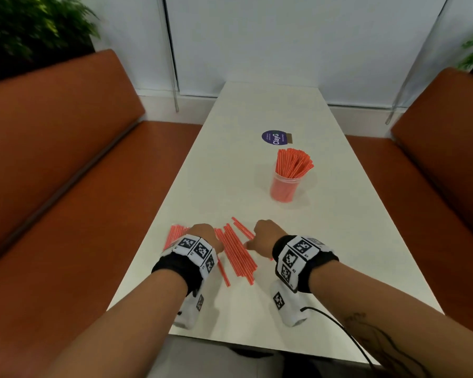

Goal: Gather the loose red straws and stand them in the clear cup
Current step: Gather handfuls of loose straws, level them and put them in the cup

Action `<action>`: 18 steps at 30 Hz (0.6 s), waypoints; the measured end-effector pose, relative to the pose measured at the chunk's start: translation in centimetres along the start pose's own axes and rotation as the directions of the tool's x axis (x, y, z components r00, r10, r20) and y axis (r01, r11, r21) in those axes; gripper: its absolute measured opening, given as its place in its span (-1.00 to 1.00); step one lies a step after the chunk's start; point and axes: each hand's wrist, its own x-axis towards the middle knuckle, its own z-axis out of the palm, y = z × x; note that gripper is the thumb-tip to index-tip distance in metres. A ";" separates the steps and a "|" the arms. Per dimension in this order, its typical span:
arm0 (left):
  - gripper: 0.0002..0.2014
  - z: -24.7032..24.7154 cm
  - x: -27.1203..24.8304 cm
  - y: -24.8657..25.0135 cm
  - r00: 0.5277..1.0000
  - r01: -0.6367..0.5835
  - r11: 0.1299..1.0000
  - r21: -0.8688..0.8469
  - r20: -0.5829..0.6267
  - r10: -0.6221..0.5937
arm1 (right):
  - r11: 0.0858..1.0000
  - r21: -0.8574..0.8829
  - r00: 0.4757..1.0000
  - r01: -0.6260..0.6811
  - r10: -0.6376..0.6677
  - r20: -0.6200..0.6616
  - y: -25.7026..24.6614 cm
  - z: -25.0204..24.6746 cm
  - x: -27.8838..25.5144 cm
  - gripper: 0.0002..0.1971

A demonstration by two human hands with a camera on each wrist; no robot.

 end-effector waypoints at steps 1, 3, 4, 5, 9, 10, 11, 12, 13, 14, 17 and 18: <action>-0.80 0.2 -0.6 0.1 0.999 -0.033 0.998 0.058 0.042 0.031 | 1.000 -0.024 1.000 -0.013 0.013 -0.002 -0.3 0.4 0.3 -0.63; -0.74 1.0 -0.9 0.3 0.997 -0.061 0.992 0.112 0.049 0.056 | 0.998 -0.063 1.000 -0.021 0.020 -0.016 -0.7 0.8 0.8 -0.70; -0.73 1.4 -0.7 0.3 0.998 -0.037 0.997 0.072 0.058 0.033 | 0.997 -0.077 1.000 -0.026 0.025 -0.017 -0.9 1.0 1.0 -0.71; -0.69 1.7 -0.4 0.4 0.999 -0.032 0.999 0.028 0.029 0.031 | 0.996 -0.089 0.999 -0.028 0.027 -0.019 -1.1 1.1 1.2 -0.68; -0.78 1.8 0.5 1.6 0.997 -0.029 1.000 -0.007 0.064 0.030 | 0.985 -0.156 0.998 -0.067 0.069 0.012 -1.5 1.3 1.8 -0.59; -0.81 1.6 0.4 1.9 0.997 0.005 1.000 -0.028 0.074 -0.003 | 0.977 -0.204 0.996 -0.060 0.071 0.047 -1.6 1.1 1.7 -0.63; -0.82 1.5 0.4 2.1 0.998 0.017 0.997 -0.074 0.054 -0.013 | 0.967 -0.249 0.994 -0.048 0.072 0.088 -1.6 0.9 1.6 -0.70; -0.75 1.5 0.5 2.3 0.998 0.042 0.996 -0.081 0.057 -0.038 | 0.959 -0.280 0.991 -0.039 0.073 0.113 -1.6 0.7 1.4 -0.75; -0.63 1.8 1.0 2.4 0.998 0.045 0.996 -0.078 0.048 -0.041 | 0.958 -0.287 0.990 -0.032 0.069 0.121 -1.5 0.6 1.4 -0.75; -0.57 2.0 1.5 2.5 0.997 0.067 0.993 -0.099 0.048 -0.062 | 0.959 -0.282 0.990 -0.031 0.068 0.120 -1.5 0.5 1.4 -0.70; -0.56 2.0 1.8 2.5 0.996 0.085 0.984 -0.155 0.025 -0.082 | 0.941 -0.337 0.993 -0.020 0.058 0.105 -1.8 0.7 1.8 -0.57; -0.61 1.9 1.7 2.6 0.996 0.081 0.988 -0.133 0.057 -0.074 | 0.934 -0.356 0.992 -0.015 0.059 0.113 -2.0 0.8 2.1 -0.58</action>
